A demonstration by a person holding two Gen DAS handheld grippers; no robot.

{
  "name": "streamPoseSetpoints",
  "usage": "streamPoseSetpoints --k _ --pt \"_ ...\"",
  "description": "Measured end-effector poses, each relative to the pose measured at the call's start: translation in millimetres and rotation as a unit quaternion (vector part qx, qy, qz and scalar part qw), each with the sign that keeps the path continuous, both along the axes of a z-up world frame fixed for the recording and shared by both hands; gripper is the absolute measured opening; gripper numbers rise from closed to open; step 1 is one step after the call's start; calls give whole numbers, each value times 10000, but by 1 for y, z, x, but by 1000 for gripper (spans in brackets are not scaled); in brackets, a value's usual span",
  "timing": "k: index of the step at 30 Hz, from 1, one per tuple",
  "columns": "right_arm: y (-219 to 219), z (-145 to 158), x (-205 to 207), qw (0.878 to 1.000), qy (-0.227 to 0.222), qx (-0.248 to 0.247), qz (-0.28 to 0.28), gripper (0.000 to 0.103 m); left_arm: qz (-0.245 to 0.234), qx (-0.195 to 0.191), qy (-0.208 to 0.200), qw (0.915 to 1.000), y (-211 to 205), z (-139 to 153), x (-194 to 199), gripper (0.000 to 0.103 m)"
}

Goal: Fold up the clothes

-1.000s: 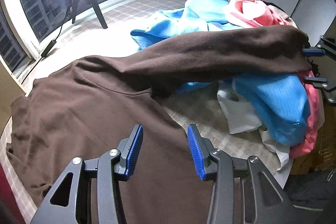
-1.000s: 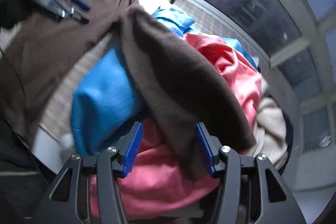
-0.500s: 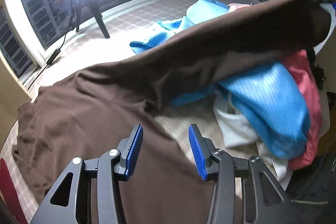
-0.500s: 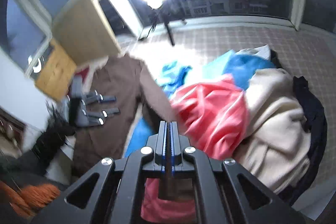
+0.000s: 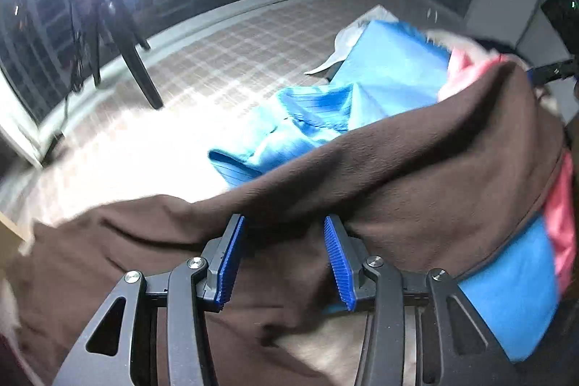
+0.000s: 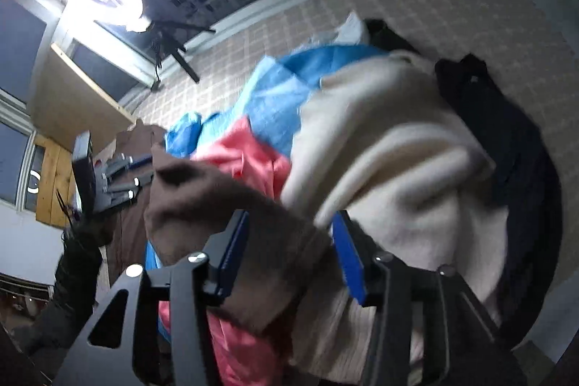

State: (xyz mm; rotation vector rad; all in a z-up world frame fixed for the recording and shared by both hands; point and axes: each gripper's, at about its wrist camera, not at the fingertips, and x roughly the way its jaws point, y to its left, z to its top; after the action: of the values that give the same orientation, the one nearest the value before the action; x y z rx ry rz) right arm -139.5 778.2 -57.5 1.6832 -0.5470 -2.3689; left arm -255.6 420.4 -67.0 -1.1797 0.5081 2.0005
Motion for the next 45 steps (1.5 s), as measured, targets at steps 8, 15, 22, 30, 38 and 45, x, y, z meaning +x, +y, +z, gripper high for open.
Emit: streamPoseSetpoints --k 8,15,22,30,38,45 --pt "-18 -9 20 9966 -105 -784 232 49 -713 -781 245 9941 -15 7 -18 44" --pt "-27 -13 17 9960 -104 -804 382 48 -1120 -814 478 9892 15 6 -36 41" --pt "-13 24 22 9973 223 -390 582 49 -533 -757 873 9919 25 22 -54 41" --pt "27 8 -7 9985 390 -386 2 48 -1192 -163 1067 9870 50 85 50 45" --pt "46 21 5 9946 773 -639 -283 49 -2951 371 921 9503 175 92 177 51" --pt "59 36 34 9931 934 -630 -315 49 -3076 -91 816 9480 236 64 186 46"
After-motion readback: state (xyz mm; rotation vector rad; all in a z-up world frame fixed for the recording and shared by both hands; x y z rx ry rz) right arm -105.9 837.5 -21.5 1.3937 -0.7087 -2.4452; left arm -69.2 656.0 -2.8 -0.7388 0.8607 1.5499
